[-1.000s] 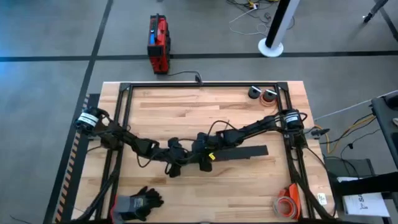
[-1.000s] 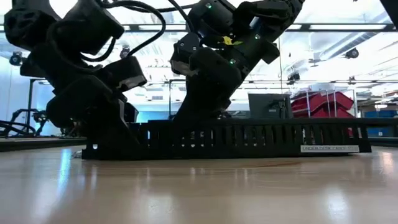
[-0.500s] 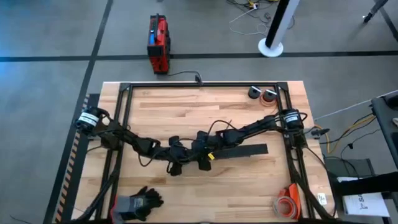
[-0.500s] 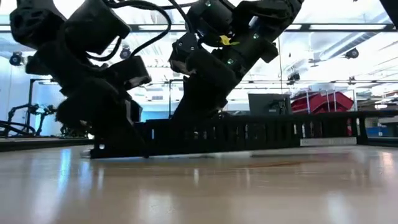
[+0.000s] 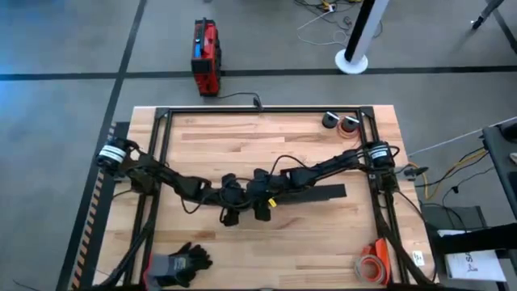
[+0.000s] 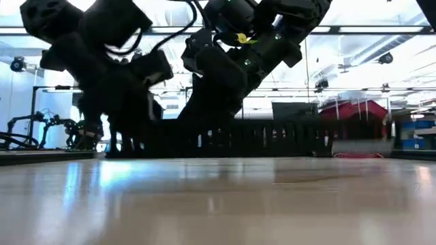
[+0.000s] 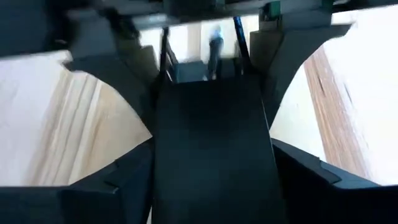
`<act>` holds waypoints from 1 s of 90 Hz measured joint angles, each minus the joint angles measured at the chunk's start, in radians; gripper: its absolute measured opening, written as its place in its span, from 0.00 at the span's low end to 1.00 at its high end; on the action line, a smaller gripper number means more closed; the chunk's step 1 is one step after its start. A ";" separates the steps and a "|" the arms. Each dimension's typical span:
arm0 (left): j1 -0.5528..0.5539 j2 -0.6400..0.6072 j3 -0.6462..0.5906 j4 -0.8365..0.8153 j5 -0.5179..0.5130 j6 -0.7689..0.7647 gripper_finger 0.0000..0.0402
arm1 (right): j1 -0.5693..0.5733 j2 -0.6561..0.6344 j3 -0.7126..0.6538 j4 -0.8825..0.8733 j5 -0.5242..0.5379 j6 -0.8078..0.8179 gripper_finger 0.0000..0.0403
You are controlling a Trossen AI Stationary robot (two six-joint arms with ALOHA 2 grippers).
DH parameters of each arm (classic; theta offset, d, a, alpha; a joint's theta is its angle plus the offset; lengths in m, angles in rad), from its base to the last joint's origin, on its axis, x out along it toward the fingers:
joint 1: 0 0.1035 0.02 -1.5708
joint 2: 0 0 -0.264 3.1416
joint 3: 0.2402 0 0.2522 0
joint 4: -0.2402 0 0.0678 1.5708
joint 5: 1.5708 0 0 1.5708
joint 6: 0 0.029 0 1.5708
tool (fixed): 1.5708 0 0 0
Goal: Ziptie cables
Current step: Insert the cable duct cover into the cable duct
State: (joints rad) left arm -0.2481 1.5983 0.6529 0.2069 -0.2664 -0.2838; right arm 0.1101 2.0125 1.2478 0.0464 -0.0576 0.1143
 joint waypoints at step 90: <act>-0.048 -0.154 0.011 -0.291 0.018 -0.128 0.78 | -0.001 0.002 -0.009 -0.025 0.002 -0.030 0.69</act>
State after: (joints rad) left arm -0.2966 1.4447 0.6635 -0.0845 -0.2487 -0.4116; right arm 0.1093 2.0143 1.2388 0.0215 -0.0559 0.0845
